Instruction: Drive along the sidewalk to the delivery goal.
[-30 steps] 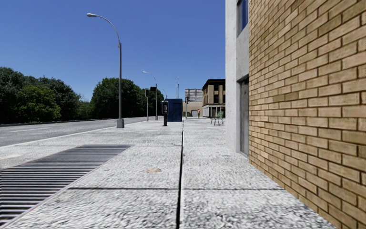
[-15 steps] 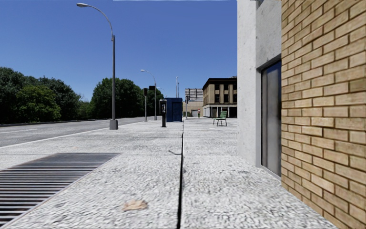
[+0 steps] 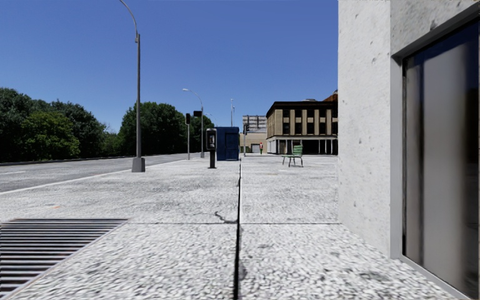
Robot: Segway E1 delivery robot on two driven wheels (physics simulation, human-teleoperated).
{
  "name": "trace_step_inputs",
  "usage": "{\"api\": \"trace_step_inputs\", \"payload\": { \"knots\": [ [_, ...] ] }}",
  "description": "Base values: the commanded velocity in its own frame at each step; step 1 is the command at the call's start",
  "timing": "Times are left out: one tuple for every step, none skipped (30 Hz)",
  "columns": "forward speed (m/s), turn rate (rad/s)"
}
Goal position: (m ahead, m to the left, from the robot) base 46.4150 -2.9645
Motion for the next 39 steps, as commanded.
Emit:
{"api": "trace_step_inputs", "payload": {
  "knots": [
    [2.0,0.0],
    [2.0,0.0],
    [2.0,0.0],
    [2.0,0.0],
    [2.0,0.0],
    [2.0,0.0],
    [2.0,0.0],
    [2.0,0.0],
    [2.0,-0.12],
    [2.0,-0.23],
    [2.0,-0.23],
    [2.0,-0.27],
    [2.0,-0.28],
    [2.0,-0.28],
    [2.0,-0.28],
    [2.0,-0.28],
    [2.0,-0.28],
    [2.0,-0.28],
    [2.0,-0.28],
    [2.0,-0.28],
    [2.0,-0.28],
    [2.0,-0.28],
    [2.0,-0.28],
    [2.0,-0.27],
    [2.0,-0.27],
    [2.0,-0.1],
    [2.0,0.0],
    [2.0,0.0],
    [2.0,0.0],
    [2.0,0.0],
    [2.0,0.0],
    [2.0,0.0],
    [2.0,0.0],
    [2.0,0.0],
    [2.0,0.0],
    [2.0,0.0],
    [2.0,-0.05],
    [2.0,-0.05],
    [2.0,-0.15]
  ]
}}
